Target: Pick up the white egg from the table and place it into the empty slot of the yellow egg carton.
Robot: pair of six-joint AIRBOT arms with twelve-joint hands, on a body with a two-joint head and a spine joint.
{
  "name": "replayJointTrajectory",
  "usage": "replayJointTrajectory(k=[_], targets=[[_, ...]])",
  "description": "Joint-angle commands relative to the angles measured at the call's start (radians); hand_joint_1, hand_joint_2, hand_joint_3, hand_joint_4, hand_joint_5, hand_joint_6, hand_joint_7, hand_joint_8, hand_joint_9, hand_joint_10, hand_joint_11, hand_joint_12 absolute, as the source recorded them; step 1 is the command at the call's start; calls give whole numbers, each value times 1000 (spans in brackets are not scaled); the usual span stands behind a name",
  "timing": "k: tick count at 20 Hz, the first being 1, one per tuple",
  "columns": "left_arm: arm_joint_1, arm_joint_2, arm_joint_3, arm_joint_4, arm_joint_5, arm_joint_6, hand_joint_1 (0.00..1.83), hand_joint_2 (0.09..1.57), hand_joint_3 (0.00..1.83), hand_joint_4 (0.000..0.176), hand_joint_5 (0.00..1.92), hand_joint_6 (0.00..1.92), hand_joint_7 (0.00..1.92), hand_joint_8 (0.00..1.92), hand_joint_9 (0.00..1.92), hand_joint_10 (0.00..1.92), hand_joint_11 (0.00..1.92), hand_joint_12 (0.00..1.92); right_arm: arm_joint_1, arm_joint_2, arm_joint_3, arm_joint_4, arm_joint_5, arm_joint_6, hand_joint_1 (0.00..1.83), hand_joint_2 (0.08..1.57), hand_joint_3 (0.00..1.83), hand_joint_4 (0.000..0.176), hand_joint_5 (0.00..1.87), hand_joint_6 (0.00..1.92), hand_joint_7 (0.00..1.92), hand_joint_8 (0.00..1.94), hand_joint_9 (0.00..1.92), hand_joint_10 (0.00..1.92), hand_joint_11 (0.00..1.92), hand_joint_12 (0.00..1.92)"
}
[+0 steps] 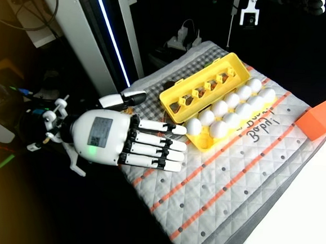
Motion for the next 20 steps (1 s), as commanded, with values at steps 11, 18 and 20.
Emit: replayJointTrajectory(k=[11,18,20], targets=[[-15,6,4,11,-117,-5,0,654,5,108,0,0,0,0,0,0,0,0,10,10,24,48,91,7,473,787,0,157,105,2,94,1,7,0,0,0],[-19,5,6,16,-113,-5,0,670,6,97,0,0,0,0,0,0,0,0,48,-23,67,57,41,7,510,802,5,130,114,5,92,2,0,0,0,0],[-19,1,8,16,-112,-5,0,682,10,83,0,0,0,0,0,0,0,0,61,-45,91,57,25,14,566,788,0,144,126,8,87,0,0,0,0,0]])
